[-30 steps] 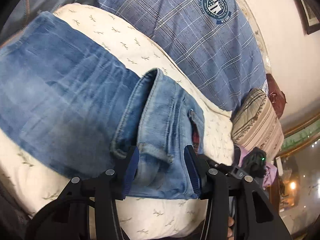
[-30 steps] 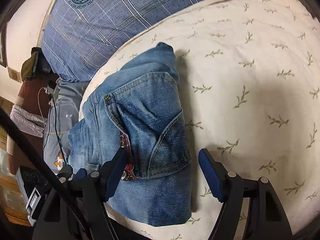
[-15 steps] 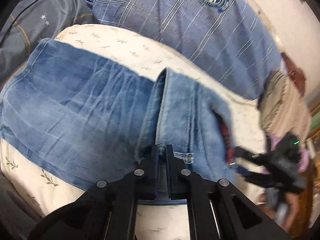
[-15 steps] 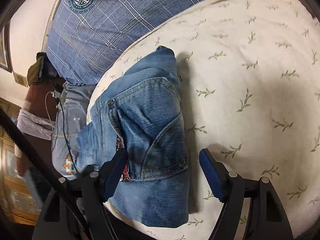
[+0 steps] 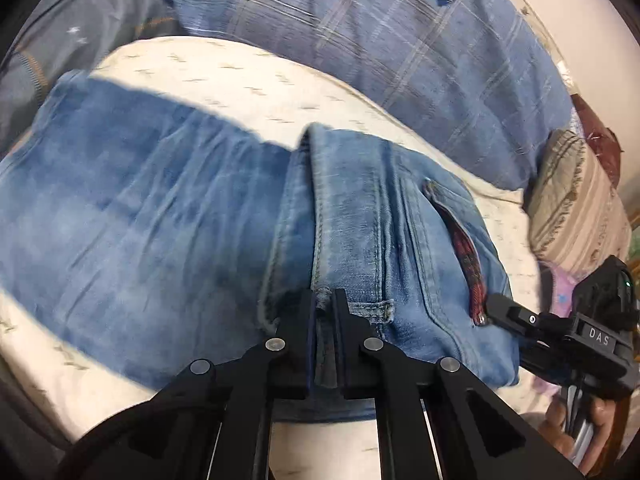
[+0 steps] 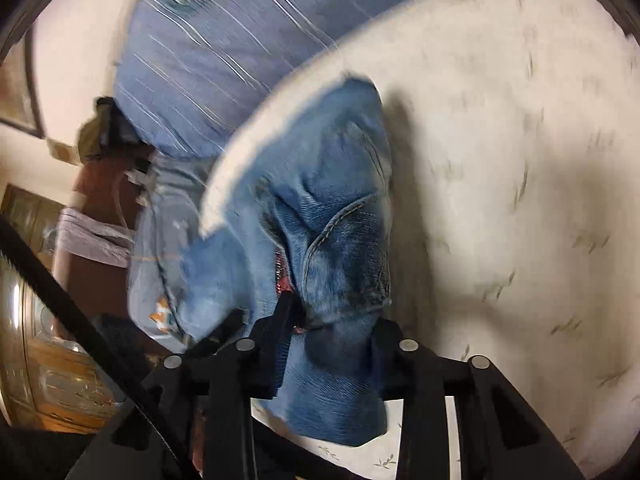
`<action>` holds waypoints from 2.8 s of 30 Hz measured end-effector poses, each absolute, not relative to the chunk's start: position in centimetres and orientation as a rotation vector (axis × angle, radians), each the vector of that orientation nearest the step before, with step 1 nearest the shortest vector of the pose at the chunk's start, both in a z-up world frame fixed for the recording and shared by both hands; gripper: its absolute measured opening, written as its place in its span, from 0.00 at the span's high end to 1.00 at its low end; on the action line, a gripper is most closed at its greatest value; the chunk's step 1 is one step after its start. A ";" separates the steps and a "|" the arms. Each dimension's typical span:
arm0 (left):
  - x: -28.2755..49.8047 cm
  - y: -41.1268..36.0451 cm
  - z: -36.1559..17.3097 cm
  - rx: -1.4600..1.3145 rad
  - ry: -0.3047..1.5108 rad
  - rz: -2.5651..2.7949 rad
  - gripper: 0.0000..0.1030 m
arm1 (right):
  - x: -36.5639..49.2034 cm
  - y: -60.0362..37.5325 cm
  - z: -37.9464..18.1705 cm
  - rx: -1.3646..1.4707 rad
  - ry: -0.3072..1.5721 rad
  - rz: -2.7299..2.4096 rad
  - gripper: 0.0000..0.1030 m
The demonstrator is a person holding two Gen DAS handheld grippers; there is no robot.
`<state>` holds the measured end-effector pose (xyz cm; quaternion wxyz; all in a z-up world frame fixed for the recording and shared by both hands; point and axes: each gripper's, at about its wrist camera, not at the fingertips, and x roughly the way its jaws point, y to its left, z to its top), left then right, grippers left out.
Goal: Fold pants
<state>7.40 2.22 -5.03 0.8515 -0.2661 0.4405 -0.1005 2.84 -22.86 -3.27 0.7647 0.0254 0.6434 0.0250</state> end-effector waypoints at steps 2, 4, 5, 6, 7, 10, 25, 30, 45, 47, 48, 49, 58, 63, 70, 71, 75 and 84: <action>8.8 0.0 -4.4 -0.566 0.952 -0.261 0.94 | 3.1 -22.4 -1.1 -0.050 1.324 0.010 0.72; 10.4 -3.3 -4.4 -0.537 0.969 -0.327 0.93 | 3.3 -22.9 1.5 -0.152 1.231 -0.073 0.72; 11.0 -4.6 -4.6 -0.509 0.980 -0.341 0.93 | 3.4 -23.6 2.3 -0.161 1.207 -0.108 0.72; 11.7 -6.2 -5.2 -0.477 1.014 -0.344 0.92 | 3.6 -24.9 3.1 -0.170 1.197 -0.165 0.73; 12.1 -7.5 -5.9 -0.468 1.049 -0.345 0.92 | 3.8 -26.1 3.3 -0.188 1.204 -0.217 0.71; 11.1 -8.0 -5.4 -0.456 0.992 -0.345 0.86 | 4.2 -30.0 2.1 -0.123 1.283 -0.361 0.56; 0.5 9.9 -3.3 -0.866 0.831 -0.029 0.48 | -0.2 -17.7 0.0 -0.159 1.206 0.162 0.27; 0.1 12.5 -4.9 -0.936 0.852 0.079 0.44 | -2.0 -14.3 -5.2 -0.171 1.324 0.267 0.27; 3.0 13.6 -10.0 -1.024 0.964 0.068 0.49 | -3.5 -13.7 -11.2 -0.231 1.463 0.274 0.27; 3.2 13.4 -9.9 -1.002 0.945 0.085 0.73 | -3.6 -13.8 -11.6 -0.243 1.469 0.269 0.27; 3.4 13.3 -10.0 -1.005 0.942 0.075 0.74 | -3.7 -13.8 -11.7 -0.252 1.468 0.266 0.27; 3.3 13.3 -10.1 -1.016 0.936 0.072 0.74 | -3.8 -13.8 -11.8 -0.258 1.470 0.267 0.27; 2.5 12.8 -7.9 -0.944 0.840 0.049 0.81 | -3.6 -13.0 -11.7 -0.258 1.474 0.294 0.27; 1.0 9.0 -2.6 -0.674 0.675 0.020 0.82 | -0.5 -10.7 -8.9 -0.152 1.487 0.381 0.27; -1.1 5.1 -1.8 -0.482 0.608 0.007 0.82 | 4.5 -3.0 -11.8 -0.229 1.731 0.495 0.25; -1.2 4.9 -2.0 -0.475 0.611 0.004 0.82 | 4.7 -1.9 -12.5 -0.259 1.762 0.507 0.25; -1.3 4.1 -1.6 -0.432 0.625 -0.002 0.83 | 4.9 2.4 -16.9 -0.517 1.887 0.499 0.26; -1.9 1.3 -0.8 -0.291 0.622 -0.040 0.83 | 4.3 2.1 -20.8 -0.882 1.928 0.330 0.59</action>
